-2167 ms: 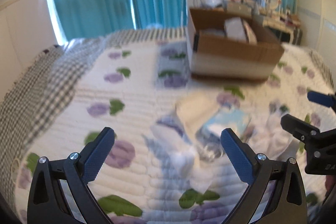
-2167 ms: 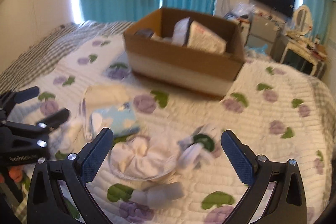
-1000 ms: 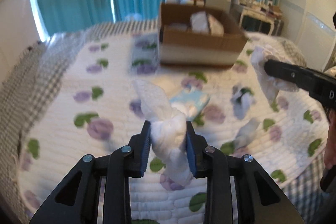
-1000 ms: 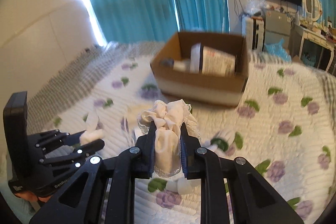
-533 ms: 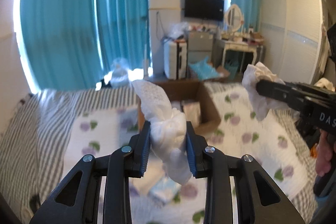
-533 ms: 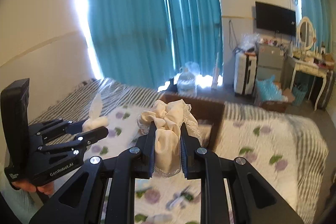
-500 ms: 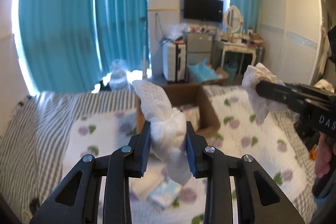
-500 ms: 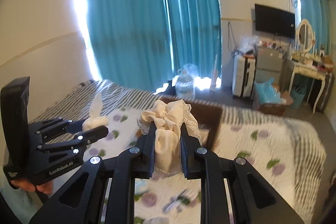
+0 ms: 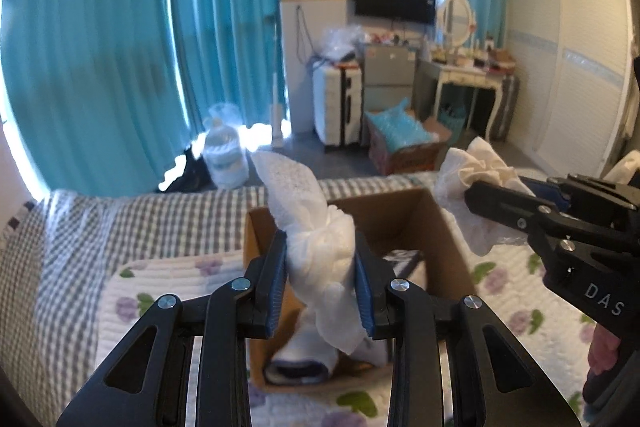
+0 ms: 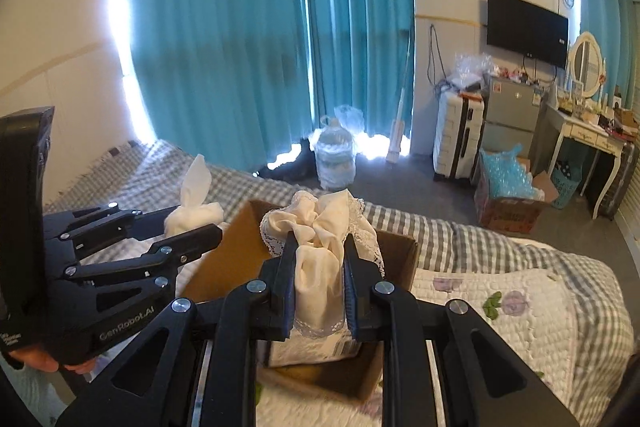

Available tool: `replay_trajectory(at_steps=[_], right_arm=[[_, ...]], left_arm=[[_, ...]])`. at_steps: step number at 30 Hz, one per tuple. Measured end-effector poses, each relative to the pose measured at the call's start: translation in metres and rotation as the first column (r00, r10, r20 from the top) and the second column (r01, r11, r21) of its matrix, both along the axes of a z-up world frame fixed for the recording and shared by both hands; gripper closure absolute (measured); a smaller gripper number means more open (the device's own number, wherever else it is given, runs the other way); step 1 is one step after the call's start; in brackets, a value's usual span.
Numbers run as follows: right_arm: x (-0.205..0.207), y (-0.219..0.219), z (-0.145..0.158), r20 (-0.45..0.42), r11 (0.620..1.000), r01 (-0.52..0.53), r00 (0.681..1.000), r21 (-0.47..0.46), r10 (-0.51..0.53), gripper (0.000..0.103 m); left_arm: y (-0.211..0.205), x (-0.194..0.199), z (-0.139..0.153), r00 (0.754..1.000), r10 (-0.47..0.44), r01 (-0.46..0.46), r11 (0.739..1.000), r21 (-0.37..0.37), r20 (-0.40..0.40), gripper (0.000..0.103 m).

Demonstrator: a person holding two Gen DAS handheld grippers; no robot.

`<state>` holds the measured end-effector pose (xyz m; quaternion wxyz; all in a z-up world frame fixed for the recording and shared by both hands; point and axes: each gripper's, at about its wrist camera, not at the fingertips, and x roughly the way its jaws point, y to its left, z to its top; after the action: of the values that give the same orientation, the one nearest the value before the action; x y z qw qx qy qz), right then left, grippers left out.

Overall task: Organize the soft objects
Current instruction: 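Carry both items over the box and release them inside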

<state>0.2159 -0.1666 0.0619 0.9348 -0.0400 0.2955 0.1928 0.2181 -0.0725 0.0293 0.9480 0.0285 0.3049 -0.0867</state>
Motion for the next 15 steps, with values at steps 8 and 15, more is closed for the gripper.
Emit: replay_trajectory(at_steps=[8, 15], right_arm=[[0.059, -0.003, -0.054, -0.086, 0.999, 0.046, 0.995, -0.004, -0.046, 0.063], [0.039, -0.019, -0.035, -0.044, 0.993, 0.117, 0.992, 0.006, -0.116, 0.031]], left_arm=[[-0.007, 0.039, -0.049, 0.997, 0.008, -0.007, 1.000, 0.016, -0.076, 0.069], [-0.009, 0.034, -0.055, 0.995, 0.065, -0.062, 0.997, 0.039, -0.079, 0.025]])
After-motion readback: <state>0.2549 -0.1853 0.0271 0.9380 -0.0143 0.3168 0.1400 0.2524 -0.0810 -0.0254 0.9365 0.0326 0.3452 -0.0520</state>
